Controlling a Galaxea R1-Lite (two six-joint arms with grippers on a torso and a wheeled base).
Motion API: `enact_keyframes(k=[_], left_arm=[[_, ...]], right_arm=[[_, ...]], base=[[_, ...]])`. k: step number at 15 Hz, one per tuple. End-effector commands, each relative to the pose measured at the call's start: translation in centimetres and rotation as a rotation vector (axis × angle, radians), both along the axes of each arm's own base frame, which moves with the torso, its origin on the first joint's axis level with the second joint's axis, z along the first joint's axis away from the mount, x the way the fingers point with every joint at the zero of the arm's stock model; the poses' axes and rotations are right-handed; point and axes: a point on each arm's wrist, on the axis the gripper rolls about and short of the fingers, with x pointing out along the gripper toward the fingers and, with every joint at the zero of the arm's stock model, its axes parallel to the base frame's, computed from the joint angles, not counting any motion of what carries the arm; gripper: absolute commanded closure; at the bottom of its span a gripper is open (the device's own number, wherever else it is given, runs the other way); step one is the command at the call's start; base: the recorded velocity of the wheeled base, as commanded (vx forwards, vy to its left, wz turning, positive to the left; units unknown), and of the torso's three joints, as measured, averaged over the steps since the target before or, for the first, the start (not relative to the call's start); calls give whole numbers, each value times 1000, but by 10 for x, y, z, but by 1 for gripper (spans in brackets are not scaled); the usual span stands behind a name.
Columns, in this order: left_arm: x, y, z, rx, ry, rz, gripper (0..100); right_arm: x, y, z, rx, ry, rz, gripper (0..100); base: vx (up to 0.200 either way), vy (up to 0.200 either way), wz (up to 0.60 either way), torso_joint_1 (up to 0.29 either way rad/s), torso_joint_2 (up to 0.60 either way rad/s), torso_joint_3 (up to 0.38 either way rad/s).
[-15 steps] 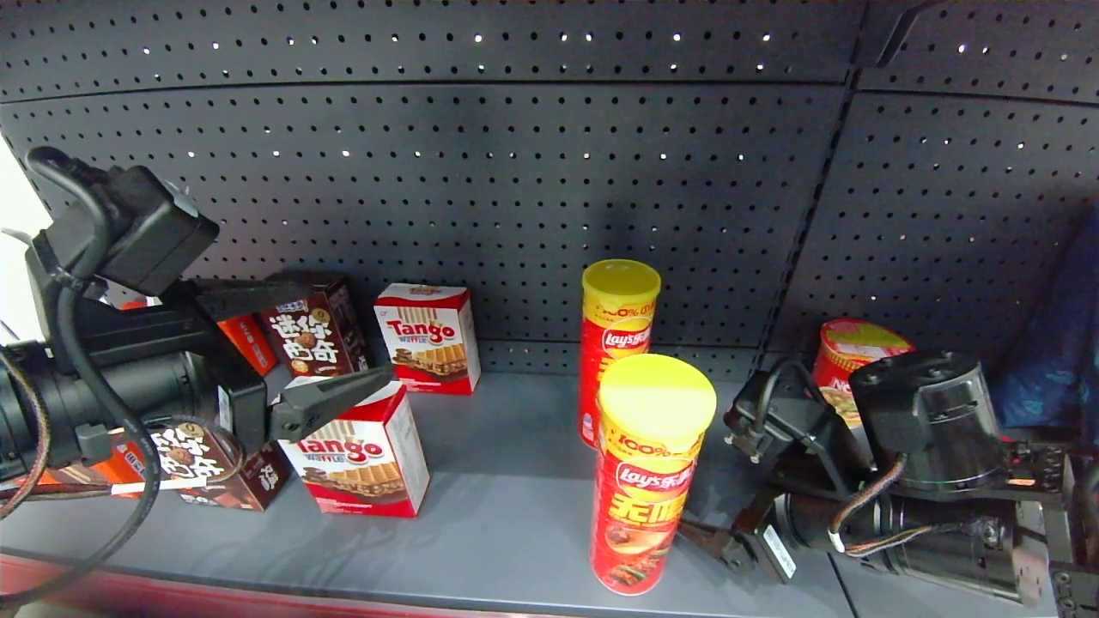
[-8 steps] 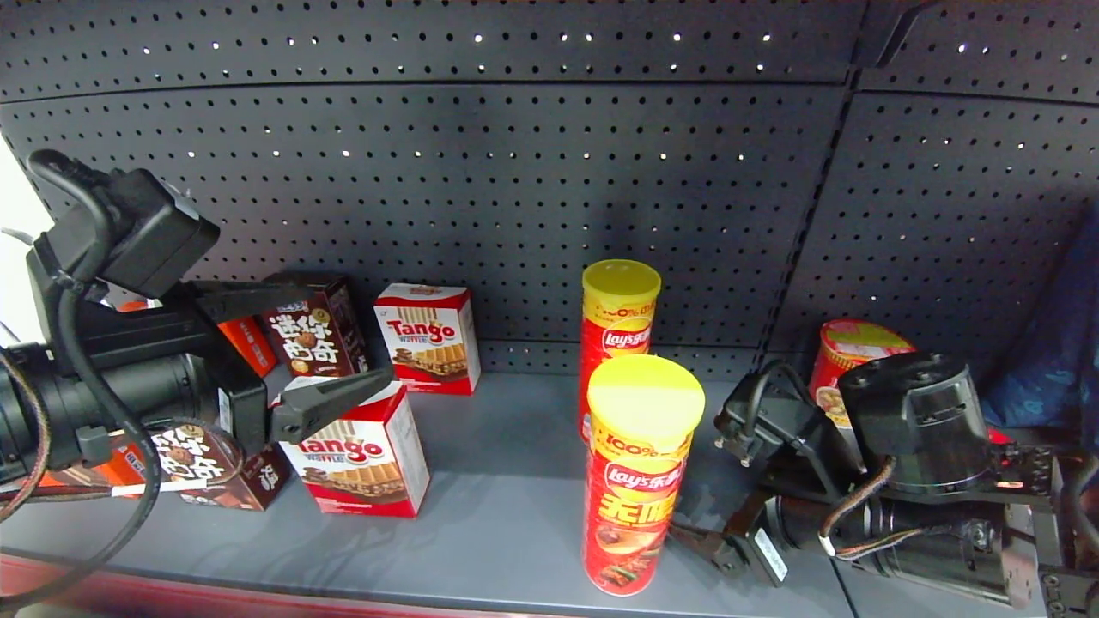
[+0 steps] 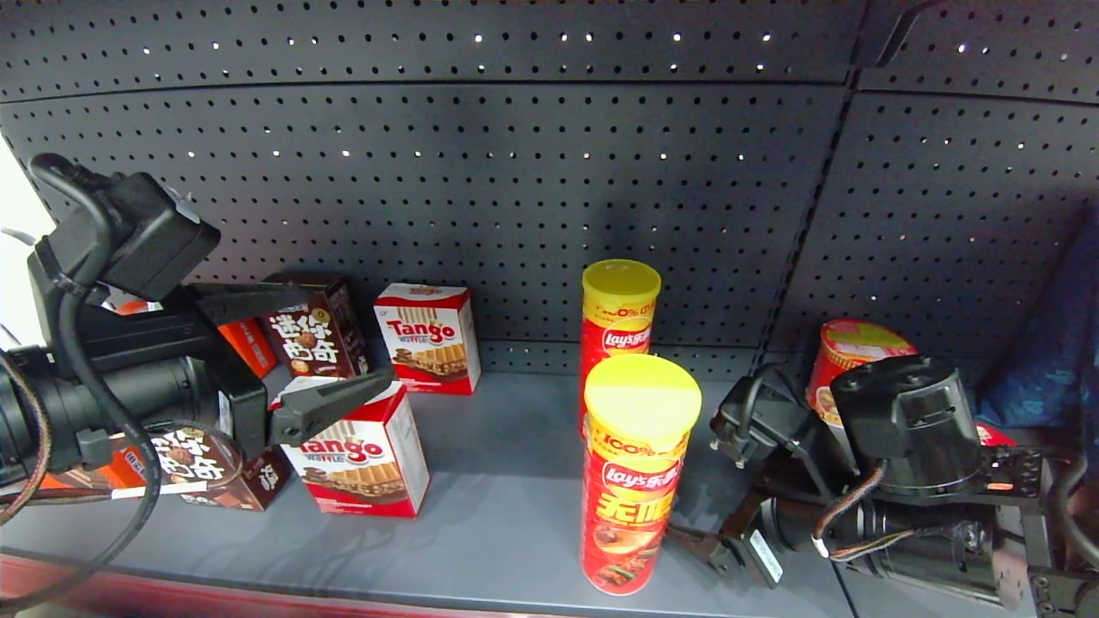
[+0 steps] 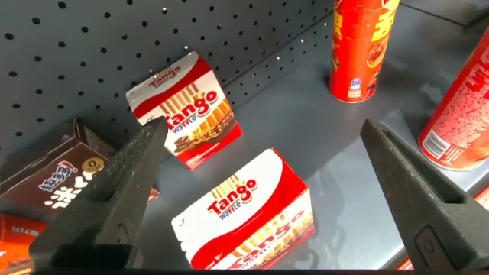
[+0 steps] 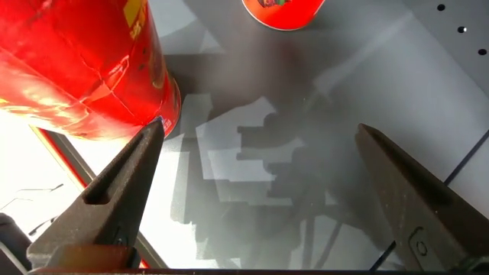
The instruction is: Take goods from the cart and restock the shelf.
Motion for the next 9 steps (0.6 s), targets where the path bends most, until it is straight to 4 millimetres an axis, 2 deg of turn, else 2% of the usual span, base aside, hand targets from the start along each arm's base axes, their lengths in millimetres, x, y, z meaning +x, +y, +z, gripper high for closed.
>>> enact_keyframes(k=[1,9], left_arm=[[0,0,-1,1,4,0,0],[0,0,-1,1,4,2,0]], right_arm=[[0,0,0,-1,0,2,0],[-1,1,-2,-7,7,6,0]], base=[[0,0,0,0,0,0],[0,0,0,0,0,0]])
